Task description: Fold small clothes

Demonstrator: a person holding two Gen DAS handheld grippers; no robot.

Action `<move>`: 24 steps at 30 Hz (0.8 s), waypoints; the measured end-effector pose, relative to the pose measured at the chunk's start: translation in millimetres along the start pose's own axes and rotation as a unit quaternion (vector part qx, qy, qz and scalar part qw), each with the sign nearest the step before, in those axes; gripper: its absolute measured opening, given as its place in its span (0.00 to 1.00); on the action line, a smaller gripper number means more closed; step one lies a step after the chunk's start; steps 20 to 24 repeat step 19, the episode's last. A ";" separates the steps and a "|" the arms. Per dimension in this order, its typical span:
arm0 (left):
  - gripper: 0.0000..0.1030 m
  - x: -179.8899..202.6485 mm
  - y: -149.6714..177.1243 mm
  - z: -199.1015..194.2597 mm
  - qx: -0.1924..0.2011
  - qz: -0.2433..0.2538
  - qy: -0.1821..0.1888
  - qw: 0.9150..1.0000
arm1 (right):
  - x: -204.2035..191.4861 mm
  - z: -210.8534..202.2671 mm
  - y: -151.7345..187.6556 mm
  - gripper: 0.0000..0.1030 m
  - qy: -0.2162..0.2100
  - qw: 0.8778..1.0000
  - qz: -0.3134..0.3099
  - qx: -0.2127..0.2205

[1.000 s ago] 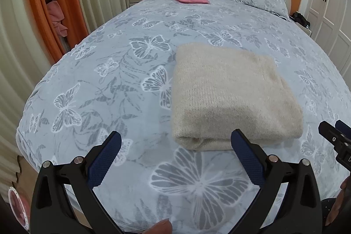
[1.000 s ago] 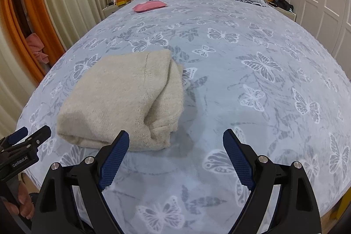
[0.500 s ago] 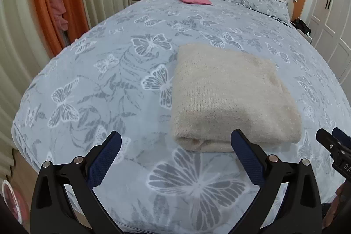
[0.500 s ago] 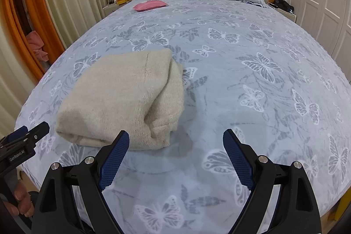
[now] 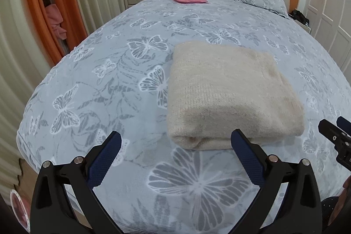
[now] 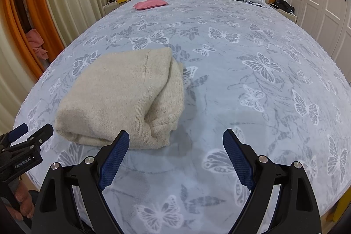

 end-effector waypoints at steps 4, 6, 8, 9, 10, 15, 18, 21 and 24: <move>0.95 1.8 0.2 -0.9 0.002 0.003 -0.003 1.000 | -1.1 -0.1 -0.1 0.83 0.000 1.000 0.000 0.000; 0.95 1.9 0.3 -1.1 0.002 0.003 -0.003 1.000 | -1.4 -0.3 0.1 0.83 0.001 1.000 0.000 0.000; 0.95 2.2 0.2 -1.6 0.003 0.003 -0.005 1.000 | -1.6 -0.5 0.2 0.83 0.001 1.000 0.000 0.000; 0.95 2.4 0.1 -1.9 0.004 0.004 -0.005 1.000 | -1.7 -0.5 0.2 0.83 0.001 1.000 0.000 0.000; 0.95 2.5 -0.6 -1.9 0.004 0.004 -0.007 1.000 | -0.8 -0.7 0.3 0.83 0.001 1.000 0.000 0.000; 0.94 1.7 -1.1 0.1 -0.001 0.003 -0.031 1.000 | -1.6 -0.6 0.0 0.83 0.001 1.000 0.000 0.000; 0.93 0.4 -0.8 0.4 -0.003 0.000 -0.029 1.000 | -1.2 -0.6 -0.4 0.83 0.001 1.000 -0.001 0.000; 0.93 0.2 -0.1 0.1 -0.004 -0.001 -0.029 1.000 | -0.1 -0.4 -0.9 0.83 0.001 1.000 -0.002 0.000; 0.93 0.2 -0.1 0.1 -0.004 -0.001 -0.029 1.000 | -0.1 -0.4 -0.9 0.83 0.001 1.000 -0.002 0.000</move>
Point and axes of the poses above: each gripper's, at about its wrist camera, not at the fingertips, and z roughly the way its jaws point, x to its right, y to its underside, the point moved 9 cm from there along z, roughly the way its jaws point, and after that the axes turned 13 degrees about -x, right-handed, at the moved point
